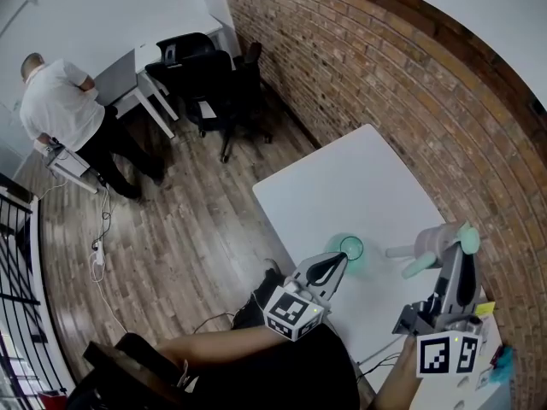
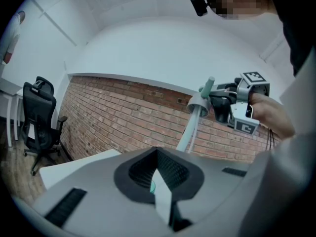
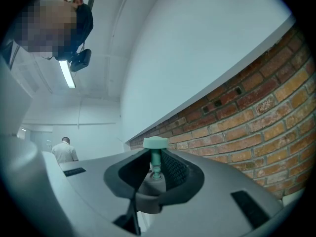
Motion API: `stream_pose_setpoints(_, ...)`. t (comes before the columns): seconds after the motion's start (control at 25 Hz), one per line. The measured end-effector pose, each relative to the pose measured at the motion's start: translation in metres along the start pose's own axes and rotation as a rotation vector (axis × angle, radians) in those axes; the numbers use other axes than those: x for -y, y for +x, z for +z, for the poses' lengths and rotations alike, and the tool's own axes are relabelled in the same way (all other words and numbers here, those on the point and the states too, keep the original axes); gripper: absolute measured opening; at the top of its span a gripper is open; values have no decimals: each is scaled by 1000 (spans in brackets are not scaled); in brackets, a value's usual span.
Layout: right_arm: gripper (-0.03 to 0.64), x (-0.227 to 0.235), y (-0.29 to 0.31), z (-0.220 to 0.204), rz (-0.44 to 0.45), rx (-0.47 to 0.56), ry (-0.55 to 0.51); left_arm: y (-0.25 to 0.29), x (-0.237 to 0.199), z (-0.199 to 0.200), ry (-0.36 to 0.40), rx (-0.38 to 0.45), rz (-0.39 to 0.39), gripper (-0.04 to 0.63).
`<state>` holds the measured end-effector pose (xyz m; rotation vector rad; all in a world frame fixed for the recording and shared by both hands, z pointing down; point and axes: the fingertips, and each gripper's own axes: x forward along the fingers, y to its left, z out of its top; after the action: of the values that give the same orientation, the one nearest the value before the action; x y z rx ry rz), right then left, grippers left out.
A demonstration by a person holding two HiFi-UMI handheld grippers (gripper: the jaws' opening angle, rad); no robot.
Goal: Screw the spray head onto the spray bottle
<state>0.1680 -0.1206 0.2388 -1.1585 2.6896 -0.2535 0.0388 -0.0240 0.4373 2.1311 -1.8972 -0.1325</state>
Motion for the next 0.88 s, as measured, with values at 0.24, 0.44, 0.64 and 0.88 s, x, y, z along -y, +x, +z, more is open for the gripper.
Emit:
stream_pose_setpoints(0.24, 71, -1, -1, 0, 2, 2, 12, -3, 2, -6, 2, -16, -5, -2)
stream_pose_setpoints(0.44, 71, -1, 1, 1, 5, 8, 15, -5, -4, -8, -17, -18, 11, -2)
stream_pose_setpoints(0.64, 71, -5, 4, 0, 10, 8, 23, -9, -11, -3, -30, -30, 39, -2)
stream_pose_setpoints(0.88, 71, -7, 6, -6, 8, 1, 26, -12, -14, -7, -27, -30, 29, -2)
